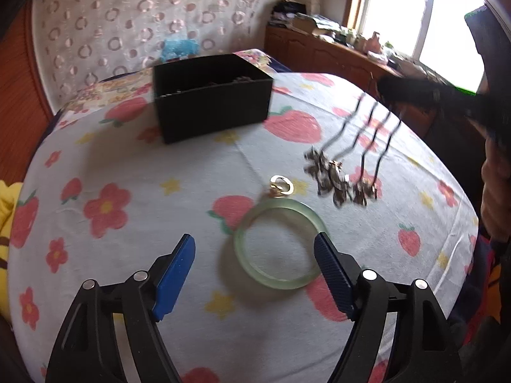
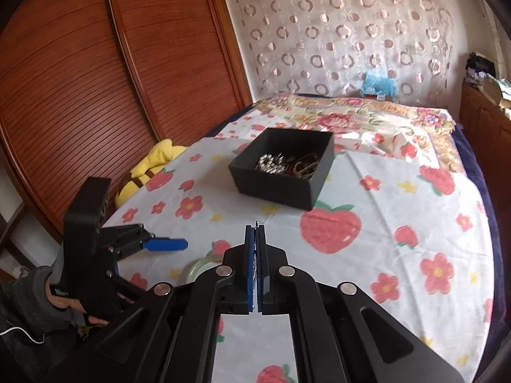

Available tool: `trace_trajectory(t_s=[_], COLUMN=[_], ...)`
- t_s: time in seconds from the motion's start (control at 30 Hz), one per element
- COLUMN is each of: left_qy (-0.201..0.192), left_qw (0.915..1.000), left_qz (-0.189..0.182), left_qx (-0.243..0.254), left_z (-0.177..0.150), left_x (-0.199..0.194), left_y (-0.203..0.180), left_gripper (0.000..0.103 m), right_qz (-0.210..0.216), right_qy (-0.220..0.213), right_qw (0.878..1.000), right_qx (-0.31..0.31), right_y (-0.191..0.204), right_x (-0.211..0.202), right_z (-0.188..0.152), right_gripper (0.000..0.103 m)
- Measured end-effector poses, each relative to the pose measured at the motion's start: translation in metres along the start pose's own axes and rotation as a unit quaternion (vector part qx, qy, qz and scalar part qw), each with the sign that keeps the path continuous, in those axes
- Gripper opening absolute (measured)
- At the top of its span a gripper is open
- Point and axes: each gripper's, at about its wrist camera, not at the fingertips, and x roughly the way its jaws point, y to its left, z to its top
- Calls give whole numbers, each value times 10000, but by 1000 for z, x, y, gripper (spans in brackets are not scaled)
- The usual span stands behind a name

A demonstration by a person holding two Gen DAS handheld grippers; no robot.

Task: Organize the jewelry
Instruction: 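Grasp the silver hair comb with the right gripper and lift it, then close the left gripper on the green jade bangle and lift it, then carry the jade bangle and hair comb in both grippers down into the box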

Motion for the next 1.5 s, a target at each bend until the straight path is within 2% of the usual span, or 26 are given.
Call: trace_trajectory(t_s=[0.3, 0.6, 0.67, 0.7, 0.87, 1.1, 1.5], left_qy=[240, 215, 179, 157, 129, -137, -701], left_qw=[9993, 9985, 9981, 9982, 9987, 9991, 9973], left_qz=[5, 169, 206, 188, 128, 122, 176], left_qx=[284, 474, 552, 551, 477, 388, 133], left_z=[5, 1, 0, 0, 0, 12, 55], left_x=[16, 17, 16, 15, 12, -1, -23], left_y=[-17, -25, -29, -29, -26, -18, 8], left_gripper=[77, 78, 75, 69, 69, 69, 69], right_qz=[-256, -316, -323, -324, -353, -389, -292], right_qy=[-147, -120, -116, -119, -146, -255, -540], right_qw=[9996, 9994, 9994, 9994, 9993, 9988, 9974], right_qx=[18, 42, 40, 37, 4, -139, -388], right_y=[-16, -20, -20, -20, -21, -22, -23], right_x=[-12, -7, -6, -6, -5, -6, 9], right_z=[6, 3, 3, 3, 6, 27, 82], right_gripper=[2, 2, 2, 2, 2, 2, 2])
